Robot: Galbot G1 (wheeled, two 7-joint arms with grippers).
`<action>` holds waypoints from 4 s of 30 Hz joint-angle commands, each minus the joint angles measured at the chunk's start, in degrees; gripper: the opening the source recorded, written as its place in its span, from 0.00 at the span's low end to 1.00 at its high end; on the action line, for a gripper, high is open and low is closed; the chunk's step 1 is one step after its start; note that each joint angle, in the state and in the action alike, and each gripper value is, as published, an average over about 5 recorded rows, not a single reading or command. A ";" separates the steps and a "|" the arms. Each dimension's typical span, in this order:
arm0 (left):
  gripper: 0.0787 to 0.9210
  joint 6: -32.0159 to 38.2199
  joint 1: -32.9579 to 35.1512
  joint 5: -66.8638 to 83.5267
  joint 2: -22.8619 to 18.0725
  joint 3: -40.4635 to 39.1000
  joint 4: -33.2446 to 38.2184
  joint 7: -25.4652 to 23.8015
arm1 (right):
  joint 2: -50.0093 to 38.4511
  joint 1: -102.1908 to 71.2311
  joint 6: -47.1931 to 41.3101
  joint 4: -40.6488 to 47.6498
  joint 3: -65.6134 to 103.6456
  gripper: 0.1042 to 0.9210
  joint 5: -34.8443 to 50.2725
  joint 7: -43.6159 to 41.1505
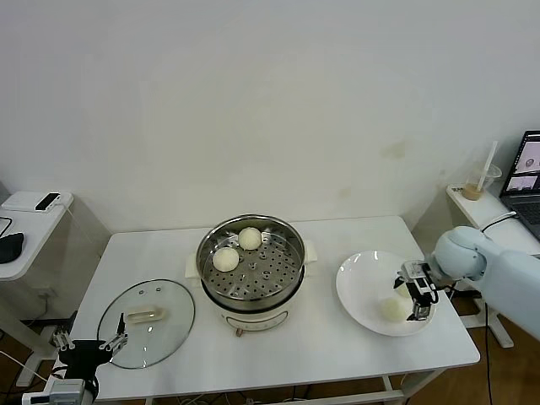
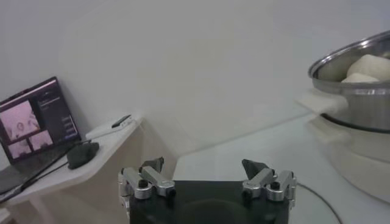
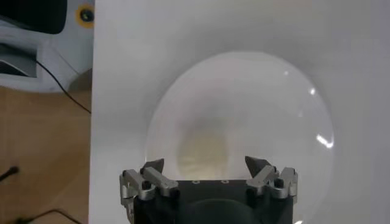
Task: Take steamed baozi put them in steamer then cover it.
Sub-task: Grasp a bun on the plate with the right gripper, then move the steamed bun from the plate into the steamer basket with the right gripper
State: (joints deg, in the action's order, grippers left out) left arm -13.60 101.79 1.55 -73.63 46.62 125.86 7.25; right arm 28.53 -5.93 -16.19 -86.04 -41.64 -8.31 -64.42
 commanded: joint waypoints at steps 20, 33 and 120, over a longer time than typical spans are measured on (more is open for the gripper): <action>0.88 0.01 0.28 0.06 -0.07 1.18 -0.38 0.01 | 9.35 -5.81 -0.34 12.17 3.73 0.85 -3.85 0.94; 0.88 0.04 0.15 0.39 0.01 1.30 -0.07 0.16 | 6.83 -0.78 -0.55 9.92 1.95 0.66 -1.95 -0.50; 0.88 -0.08 0.75 1.40 -1.20 4.61 2.85 0.20 | 41.38 33.74 22.65 7.32 -25.97 0.87 9.67 7.76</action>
State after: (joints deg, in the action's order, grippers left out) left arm -13.66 102.57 2.95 -74.87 51.24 128.70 7.47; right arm 71.35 26.87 6.78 -79.06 -70.98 -0.42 -56.91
